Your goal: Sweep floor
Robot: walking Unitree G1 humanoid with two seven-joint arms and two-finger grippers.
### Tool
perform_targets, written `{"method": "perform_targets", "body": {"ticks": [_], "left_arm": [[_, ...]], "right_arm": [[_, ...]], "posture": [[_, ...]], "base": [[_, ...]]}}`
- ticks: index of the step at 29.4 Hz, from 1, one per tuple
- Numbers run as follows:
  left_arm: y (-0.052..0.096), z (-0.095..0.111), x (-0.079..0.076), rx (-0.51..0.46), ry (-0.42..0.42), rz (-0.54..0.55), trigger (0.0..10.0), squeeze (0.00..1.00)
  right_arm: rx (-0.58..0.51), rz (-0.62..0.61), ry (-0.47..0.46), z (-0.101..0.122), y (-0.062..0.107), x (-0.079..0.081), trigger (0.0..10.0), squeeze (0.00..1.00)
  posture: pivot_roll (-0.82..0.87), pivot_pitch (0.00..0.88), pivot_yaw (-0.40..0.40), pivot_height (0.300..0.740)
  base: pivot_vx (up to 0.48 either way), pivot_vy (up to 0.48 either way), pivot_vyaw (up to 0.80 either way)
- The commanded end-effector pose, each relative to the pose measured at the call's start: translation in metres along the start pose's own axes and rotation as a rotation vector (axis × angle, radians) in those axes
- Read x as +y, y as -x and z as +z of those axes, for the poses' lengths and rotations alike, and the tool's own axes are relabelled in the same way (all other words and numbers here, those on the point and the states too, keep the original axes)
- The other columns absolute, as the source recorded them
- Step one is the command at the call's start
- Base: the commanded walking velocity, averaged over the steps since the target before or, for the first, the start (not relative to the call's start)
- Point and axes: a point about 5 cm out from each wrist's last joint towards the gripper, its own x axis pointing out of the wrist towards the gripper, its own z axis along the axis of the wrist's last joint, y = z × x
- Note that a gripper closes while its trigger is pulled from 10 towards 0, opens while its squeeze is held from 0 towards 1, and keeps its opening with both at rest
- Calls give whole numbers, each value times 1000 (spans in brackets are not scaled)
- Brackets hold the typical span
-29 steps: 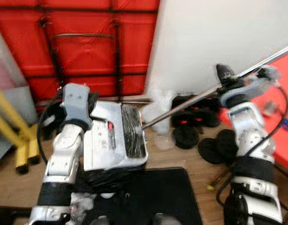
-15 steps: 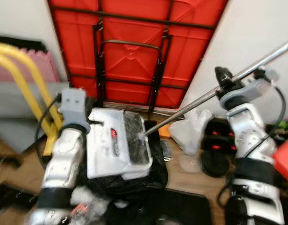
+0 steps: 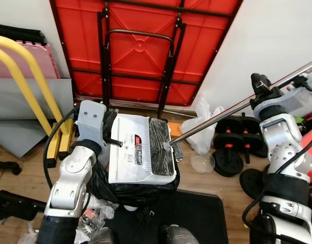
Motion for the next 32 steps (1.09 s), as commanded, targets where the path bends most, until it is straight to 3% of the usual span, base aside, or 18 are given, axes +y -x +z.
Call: {"method": "perform_targets", "body": {"ticks": [1, 9, 17, 20, 22, 24, 30, 31, 32], "left_arm": [[2, 5, -7, -10, 22, -93, 10000, 0], [10, 11, -12, 19, 4, -142, 10000, 0], [17, 14, -7, 42, 16, -79, 10000, 0], [20, 15, -7, 49, 21, -80, 10000, 0], [22, 15, -8, 57, 28, -82, 10000, 0], [24, 16, -9, 65, 44, -91, 10000, 0], [26, 17, -11, 70, 62, -100, 10000, 0], [28, 19, -14, 68, 69, -110, 10000, 0], [28, 19, -14, 68, 69, -110, 10000, 0]], "right_arm": [[-87, 26, -10, 22, -4, 6, 10000, 0], [-119, 62, 18, 34, -14, 17, 10000, 0], [-145, 89, 70, 43, -19, 24, 10000, 0], [-147, 135, 151, 43, -23, 35, 10000, 0], [-141, 157, 245, 42, -29, 43, 10000, 0], [-144, 184, 396, 41, -41, 55, 10000, 0], [-156, 205, 478, 42, -49, 65, 10000, 0], [-175, 239, 500, 43, -55, 79, 10000, 0], [-175, 239, 500, 43, -55, 79, 10000, 0]], "posture": [[-162, 246, -140, 740], [-151, 273, -134, 740], [-145, 295, -136, 740], [-146, 309, -137, 740], [-145, 316, -136, 740], [-140, 332, -138, 740], [-140, 332, -138, 740], [-148, 348, -142, 740], [-148, 348, -142, 740]], "base": [[0, 0, 0], [249, 0, 0], [60, 0, 0], [0, 0, 0], [0, 0, 0], [0, 0, 0], [0, 0, 0], [0, 0, 0], [0, 0, 0]]}}
